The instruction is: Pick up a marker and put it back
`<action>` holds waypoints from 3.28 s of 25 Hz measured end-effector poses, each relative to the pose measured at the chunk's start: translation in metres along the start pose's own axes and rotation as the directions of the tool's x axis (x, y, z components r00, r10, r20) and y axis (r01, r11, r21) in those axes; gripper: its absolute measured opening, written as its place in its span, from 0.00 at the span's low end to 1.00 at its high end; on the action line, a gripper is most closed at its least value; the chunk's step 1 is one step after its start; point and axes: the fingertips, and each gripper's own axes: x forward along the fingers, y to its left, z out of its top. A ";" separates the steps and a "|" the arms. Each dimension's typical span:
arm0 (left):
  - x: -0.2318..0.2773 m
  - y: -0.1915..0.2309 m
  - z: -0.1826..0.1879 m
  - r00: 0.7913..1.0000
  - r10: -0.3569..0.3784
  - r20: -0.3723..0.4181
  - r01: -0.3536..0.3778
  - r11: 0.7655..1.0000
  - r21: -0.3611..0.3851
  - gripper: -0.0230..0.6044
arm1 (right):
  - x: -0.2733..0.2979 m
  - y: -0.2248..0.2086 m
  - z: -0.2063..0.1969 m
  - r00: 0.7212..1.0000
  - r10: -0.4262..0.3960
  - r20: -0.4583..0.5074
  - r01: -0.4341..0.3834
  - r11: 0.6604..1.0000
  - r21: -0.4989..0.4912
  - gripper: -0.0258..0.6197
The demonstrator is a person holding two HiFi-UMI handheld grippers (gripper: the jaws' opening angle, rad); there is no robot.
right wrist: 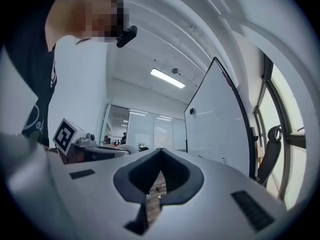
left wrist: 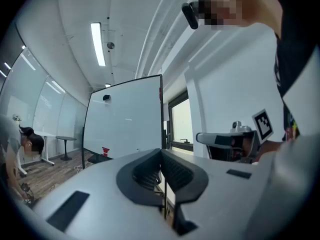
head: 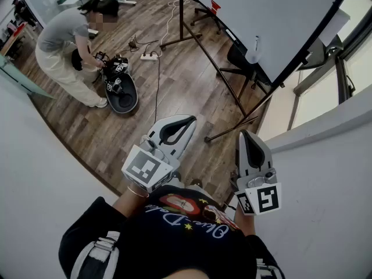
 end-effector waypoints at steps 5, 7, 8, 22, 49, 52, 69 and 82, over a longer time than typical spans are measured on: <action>0.005 0.001 -0.001 1.000 -0.002 0.001 0.002 1.000 -0.006 0.04 | 0.001 -0.005 0.002 1.000 -0.014 0.007 0.014 1.000 -0.028 0.04; 0.006 0.001 -0.003 1.000 0.000 -0.004 0.000 1.000 -0.009 0.04 | 0.001 -0.006 0.002 1.000 -0.020 0.012 0.021 0.999 -0.042 0.04; 0.007 0.001 -0.004 1.000 0.002 -0.007 -0.002 1.000 -0.011 0.04 | 0.001 -0.007 0.002 1.000 -0.019 0.011 0.020 0.999 -0.042 0.04; 0.031 -0.017 -0.004 0.999 0.047 -0.021 -0.046 0.999 0.011 0.04 | -0.013 -0.048 0.000 0.999 -0.017 0.037 0.016 1.000 0.004 0.04; 0.060 -0.033 0.004 0.992 0.126 -0.014 -0.125 0.990 0.062 0.04 | -0.025 -0.095 -0.009 0.996 0.020 0.081 -0.025 0.998 0.056 0.04; 0.062 -0.023 0.002 0.993 0.120 -0.009 -0.119 0.992 0.043 0.04 | -0.015 -0.092 -0.010 0.997 0.021 0.068 -0.025 0.999 0.046 0.04; 0.089 0.055 -0.009 0.999 0.035 -0.003 -0.035 0.999 -0.014 0.04 | 0.055 -0.101 -0.027 0.997 -0.076 -0.011 0.076 0.997 0.016 0.04; 0.115 0.139 -0.029 1.000 0.020 -0.017 -0.021 0.999 -0.044 0.04 | 0.134 -0.110 -0.054 0.992 -0.115 -0.060 0.116 0.993 0.017 0.04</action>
